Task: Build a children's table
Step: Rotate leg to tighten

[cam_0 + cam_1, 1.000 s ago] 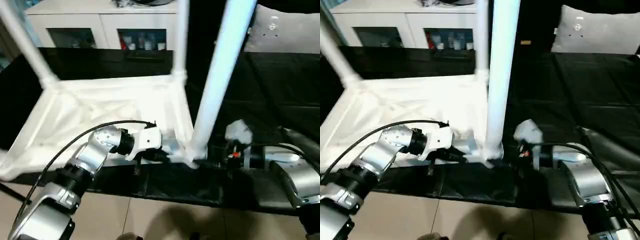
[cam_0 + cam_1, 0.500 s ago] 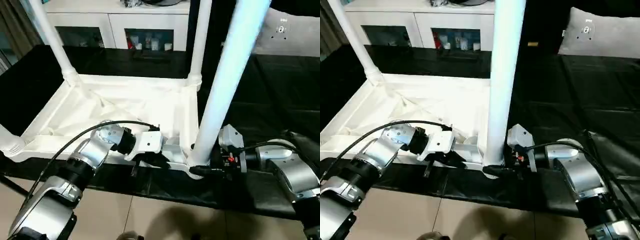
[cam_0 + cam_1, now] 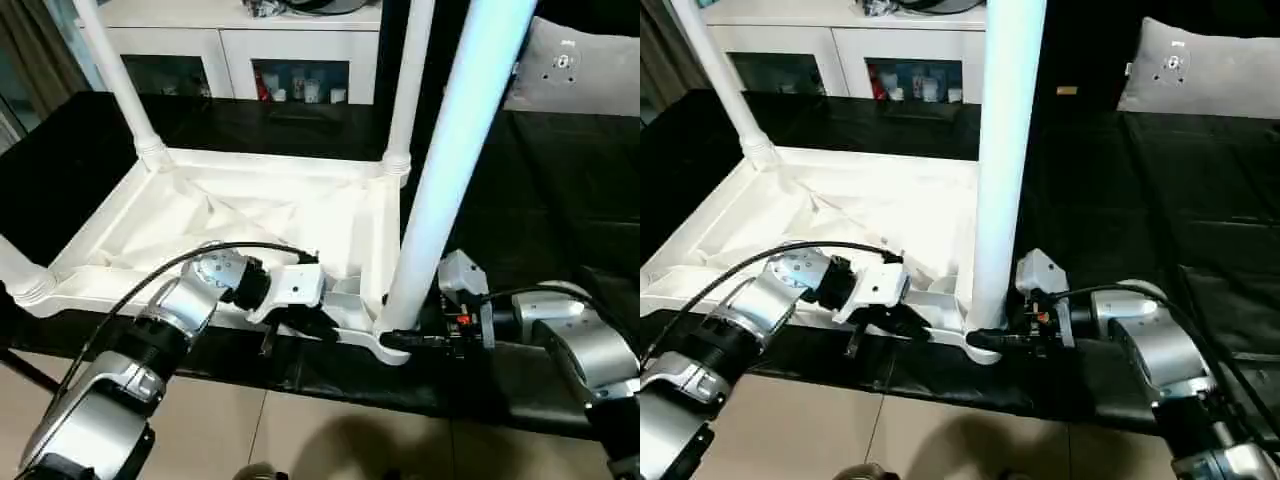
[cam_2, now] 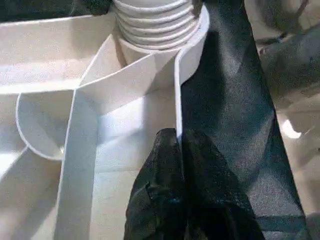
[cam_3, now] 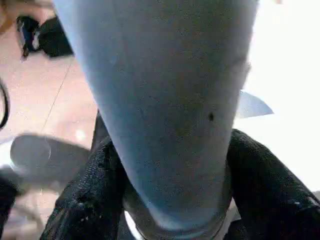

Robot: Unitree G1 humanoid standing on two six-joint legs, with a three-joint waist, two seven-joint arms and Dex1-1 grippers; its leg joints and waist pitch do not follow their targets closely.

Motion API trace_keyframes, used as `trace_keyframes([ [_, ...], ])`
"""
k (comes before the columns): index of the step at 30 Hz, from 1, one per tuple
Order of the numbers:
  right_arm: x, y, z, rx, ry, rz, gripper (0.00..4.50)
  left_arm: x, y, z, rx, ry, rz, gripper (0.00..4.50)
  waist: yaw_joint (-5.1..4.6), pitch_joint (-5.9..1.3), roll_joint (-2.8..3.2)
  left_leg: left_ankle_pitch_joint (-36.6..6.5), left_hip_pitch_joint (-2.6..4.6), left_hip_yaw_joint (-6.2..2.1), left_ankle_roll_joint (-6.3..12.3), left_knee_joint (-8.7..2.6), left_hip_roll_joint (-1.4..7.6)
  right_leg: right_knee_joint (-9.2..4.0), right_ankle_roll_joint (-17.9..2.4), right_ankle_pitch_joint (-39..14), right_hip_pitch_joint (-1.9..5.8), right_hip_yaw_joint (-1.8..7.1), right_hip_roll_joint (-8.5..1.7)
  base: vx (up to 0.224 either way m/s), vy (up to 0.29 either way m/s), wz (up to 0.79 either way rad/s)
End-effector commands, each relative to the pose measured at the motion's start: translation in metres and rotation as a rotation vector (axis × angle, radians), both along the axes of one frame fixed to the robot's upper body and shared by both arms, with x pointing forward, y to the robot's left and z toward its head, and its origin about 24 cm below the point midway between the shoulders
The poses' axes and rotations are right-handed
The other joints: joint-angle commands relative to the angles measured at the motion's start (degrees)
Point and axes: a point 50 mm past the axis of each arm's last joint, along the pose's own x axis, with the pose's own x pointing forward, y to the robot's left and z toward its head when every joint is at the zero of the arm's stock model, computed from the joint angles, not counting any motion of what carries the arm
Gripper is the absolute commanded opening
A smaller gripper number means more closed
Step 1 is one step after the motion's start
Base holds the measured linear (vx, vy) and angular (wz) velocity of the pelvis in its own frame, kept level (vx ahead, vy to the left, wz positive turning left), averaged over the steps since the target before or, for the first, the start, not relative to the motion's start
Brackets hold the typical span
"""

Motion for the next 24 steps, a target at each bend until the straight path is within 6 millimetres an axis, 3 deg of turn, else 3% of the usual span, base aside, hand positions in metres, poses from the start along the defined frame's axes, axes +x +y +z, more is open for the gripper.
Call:
trace_keyframes([
  [1, -0.006, 0.017, -0.018, 0.007, 0.085, -0.05, 2.6, 0.001, -0.011, 0.006, -0.052, -0.011, 0.057, 0.0, -0.34, -4.03, -1.13, -7.9, -0.16, -0.59, 4.81, -4.34, 3.17, -3.89, -9.6, -21.0, 3.56, 3.22, -3.89, 0.0, 0.0, 0.0],
  [4, 0.0, 0.025, -0.026, 0.008, 0.095, -0.208, 2.59, 0.002, -0.02, 0.008, -0.094, 0.0, 0.151, 0.0, -1.65, -2.91, -1.25, -15.3, 0.71, -0.67, 1.98, -4.51, 2.22, -5.97, -4.6, -35.9, 3.19, 2.27, -3.73, 0.0, 0.0, 0.0],
  [5, 0.004, 0.03, -0.028, 0.032, 0.112, -0.295, 2.59, 0.003, -0.026, 0.009, -0.117, 0.0, 0.196, 0.0, -2.31, -2.81, -1.13, -17.7, 1.4, -0.82, 0.95, -4.28, 1.91, -6.85, -2.6, -39.9, 2.78, 1.71, -3.69, 0.0, 0.0, 0.0],
  [6, 0.005, 0.031, -0.028, 0.04, 0.116, -0.315, 2.59, 0.003, -0.027, 0.01, -0.123, -0.001, 0.206, 0.0, -2.78, -2.8, -1.15, -18.2, 1.47, -0.88, 0.72, -4.18, 1.76, -7.19, -1.9, -40.7, 2.69, 1.44, -3.61, 0.0, 0.0, 0.0],
  [7, 0.011, 0.036, -0.028, 0.07, 0.126, -0.397, 2.59, 0.005, -0.033, 0.012, -0.144, -0.005, 0.257, 0.0, -3.57, -2.97, -1.06, -18.8, 1.32, -1.19, 0.59, -4.15, 1.69, -7.48, -0.9, -40.7, 3.07, 0.97, -3.64, 0.0, 0.0, 0.0],
  [10, 0.023, 0.043, -0.029, 0.091, 0.137, -0.575, 2.59, 0.01, -0.047, 0.018, -0.176, -0.026, 0.376, 0.0, -5.81, -2.94, -0.45, -22.4, 0.65, -2.09, 0.96, -4.97, 2.45, -7.62, -0.9, -36.0, 3.77, 0.06, -3.31, 0.0, 0.0, 0.0],
  [11, 0.029, 0.045, -0.03, 0.088, 0.141, -0.656, 2.59, 0.013, -0.053, 0.021, -0.192, -0.04, 0.436, 0.0, -6.62, -2.78, 0.27, -25.8, 1.45, -2.38, 0.84, -5.1, 2.74, -7.98, -1.4, -35.1, 3.65, -0.54, -3.37, 0.0, 0.0, 0.0],
  [12, 0.035, 0.046, -0.031, 0.081, 0.135, -0.717, 2.59, 0.015, -0.058, 0.023, -0.205, -0.049, 0.477, 0.0, -7.35, -2.65, 0.11, -27.5, 1.32, -2.53, 0.77, -5.2, 2.86, -8.06, -1.3, -34.5, 3.87, -0.9, -3.23, -0.023, 0.053, -0.02],
  [13, 0.04, 0.046, -0.032, 0.074, 0.129, -0.785, 2.59, 0.017, -0.063, 0.026, -0.218, -0.062, 0.517, 0.0, -8.23, -2.6, 0.6, -30.6, 1.38, -3.04, 0.47, -5.61, 3.36, -7.82, -1.4, -32.5, 4.44, -1.41, -3.39, -0.023, 0.053, -0.02],
  [14, 0.04, 0.046, -0.032, 0.074, 0.129, -0.785, 2.59, 0.017, -0.063, 0.026, -0.218, -0.062, 0.517, 0.0, -8.84, -2.57, 0.63, -32.9, 1.1, -3.44, 0.21, -6.07, 3.67, -7.35, -1.2, -31.0, 4.83, -1.28, -3.46, 0.0, 0.0, 0.0],
  [15, 0.046, 0.047, -0.032, 0.069, 0.122, -0.849, 2.59, 0.019, -0.069, 0.029, -0.234, -0.084, 0.558, 0.0, -9.11, -2.58, 0.59, -33.4, 1.26, -3.35, 0.28, -6.1, 3.56, -7.38, -1.2, -30.6, 4.79, -1.11, -3.53, 0.0, 0.0, 0.0],
  [17, 0.053, 0.052, -0.03, 0.069, 0.116, -0.906, 2.59, 0.019, -0.076, 0.033, -0.243, -0.117, 0.595, 0.0, -10.36, -2.63, 0.04, -30.4, 1.44, -2.82, 0.43, -4.95, 2.12, -8.46, -1.7, -34.5, 4.14, -1.37, -4.26, 0.0, 0.0, 0.0],
  [19, 0.057, 0.057, -0.026, 0.073, 0.079, -0.902, 2.59, 0.018, -0.08, 0.036, -0.247, -0.146, 0.601, 0.0, -10.54, -2.9, -0.06, -25.6, 0.78, -2.53, 1.52, -4.38, 1.58, -8.73, -1.4, -35.5, 4.32, -1.3, -4.7, 0.0, 0.0, 0.0],
  [21, 0.057, 0.059, -0.025, 0.084, 0.073, -0.887, 3.14, 0.018, -0.078, 0.035, -0.236, -0.164, 0.598, 0.0, -10.29, -3.3, -0.05, -21.3, 0.08, -2.47, 2.67, -4.45, 1.72, -8.18, -2.6, -31.8, 4.61, -0.87, -4.78, 0.0, 0.0, 0.0],
  [22, 0.058, 0.059, -0.025, 0.084, 0.073, -0.888, 3.27, 0.018, -0.077, 0.035, -0.229, -0.171, 0.602, 0.0, -10.03, -3.66, -0.08, -17.8, -0.53, -2.5, 3.52, -4.6, 2.05, -7.31, -4.3, -26.7, 4.83, -0.37, -4.71, 0.0, 0.0, 0.0],
  [24, 0.057, 0.056, -0.024, 0.097, 0.062, -0.893, 3.4, 0.02, -0.07, 0.033, -0.212, -0.187, 0.614, 0.0, -9.51, -3.91, -0.25, -13.4, -0.93, -2.19, 4.93, -4.36, 2.19, -6.28, -7.0, -20.9, 4.65, 0.22, -4.57, 0.026, -0.014, 0.03],
])
